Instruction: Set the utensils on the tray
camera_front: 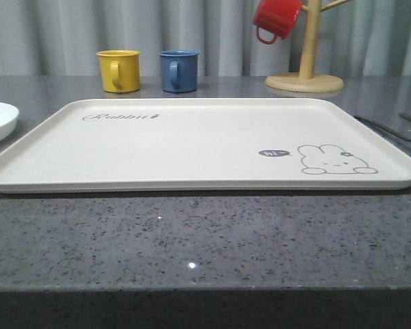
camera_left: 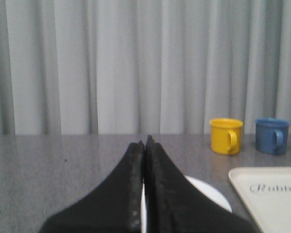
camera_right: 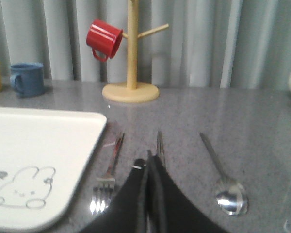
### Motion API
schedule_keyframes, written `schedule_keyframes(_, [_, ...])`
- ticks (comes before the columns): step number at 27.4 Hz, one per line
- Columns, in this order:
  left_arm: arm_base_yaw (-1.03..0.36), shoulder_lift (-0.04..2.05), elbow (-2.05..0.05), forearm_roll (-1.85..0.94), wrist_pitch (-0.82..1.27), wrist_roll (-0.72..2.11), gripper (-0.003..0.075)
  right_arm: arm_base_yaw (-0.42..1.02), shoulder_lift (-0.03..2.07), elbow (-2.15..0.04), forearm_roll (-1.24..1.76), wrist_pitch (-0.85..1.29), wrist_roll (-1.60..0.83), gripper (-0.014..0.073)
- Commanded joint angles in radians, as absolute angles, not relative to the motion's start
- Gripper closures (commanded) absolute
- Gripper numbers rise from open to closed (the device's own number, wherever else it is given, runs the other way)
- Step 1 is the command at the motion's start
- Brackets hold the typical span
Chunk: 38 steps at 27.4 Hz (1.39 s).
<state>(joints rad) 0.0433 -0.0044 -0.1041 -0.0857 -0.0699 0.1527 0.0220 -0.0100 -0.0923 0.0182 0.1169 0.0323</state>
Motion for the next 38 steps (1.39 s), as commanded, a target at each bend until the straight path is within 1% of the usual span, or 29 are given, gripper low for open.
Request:
schedule_keyframes(1, [0.045,0.034,-0.228,-0.094,-0.085,0.14,0.0738,0.017,0.002,-0.231,0.03,0.141,0.024,0.066])
schedule_keyframes(7, [0.045,0.199,-0.361,-0.091,0.06,0.14,0.0738,0.017,0.134,-0.397,0.032,0.257,0.024,0.0659])
schedule_keyframes(13, [0.045,0.381,-0.427,-0.07,0.09,0.148,0.0738,0.017,0.303,-0.505,0.035,0.292,0.024,0.0654])
schedule_keyframes(20, [0.045,0.406,-0.427,-0.07,0.078,0.148,0.0738,0.017,0.342,-0.515,0.035,0.274,0.024,0.0645])
schedule_keyframes(23, [0.045,0.406,-0.427,-0.07,0.078,0.148,0.0717,0.017,0.342,-0.515,0.034,0.276,0.024,0.0596])
schedule_keyframes(24, [0.045,0.406,-0.427,-0.07,0.078,0.148,0.0694,0.017,0.342,-0.515,0.033,0.276,0.024,0.0551])
schedule_keyframes(25, [0.045,0.406,-0.427,-0.07,0.078,0.148,0.0651,0.017,0.342,-0.515,0.033,0.276,0.024,0.0493])
schedule_keyframes(26, [0.045,0.406,-0.427,-0.07,0.078,0.148,0.059,0.017,0.342,-0.515,0.033,0.277,0.024,0.0438])
schedule_keyframes(27, [0.045,0.406,-0.427,-0.07,0.078,0.148,0.0529,0.017,0.342,-0.515,0.033,0.279,0.024,0.0364])
schedule_keyframes(29, [0.045,0.406,-0.427,-0.072,0.078,0.148,0.0346,0.017,0.342,-0.514,0.033,0.281,0.024,0.023])
schedule_keyframes(31, [0.045,0.406,-0.427,-0.072,0.069,0.148,0.0195,0.017,0.342,-0.514,0.033,0.282,0.024,0.0115])
schedule_keyframes(32, [0.045,0.406,-0.427,-0.074,0.064,0.148,0.0136,0.017,0.342,-0.514,0.033,0.282,0.024,0.0067])
schedule_keyframes(33, [0.045,0.406,-0.427,-0.074,0.056,0.148,0.0097,0.017,0.342,-0.514,0.033,0.279,0.024,0.0034])
schedule_keyframes(34, [0.045,0.406,-0.427,-0.074,0.048,0.148,0.0081,0.017,0.342,-0.514,0.033,0.279,0.024,0.0017])
schedule_keyframes(38, [0.045,0.406,-0.427,-0.1,0.033,0.148,0.008,0.017,0.342,-0.514,0.033,0.28,0.024,0.0012])
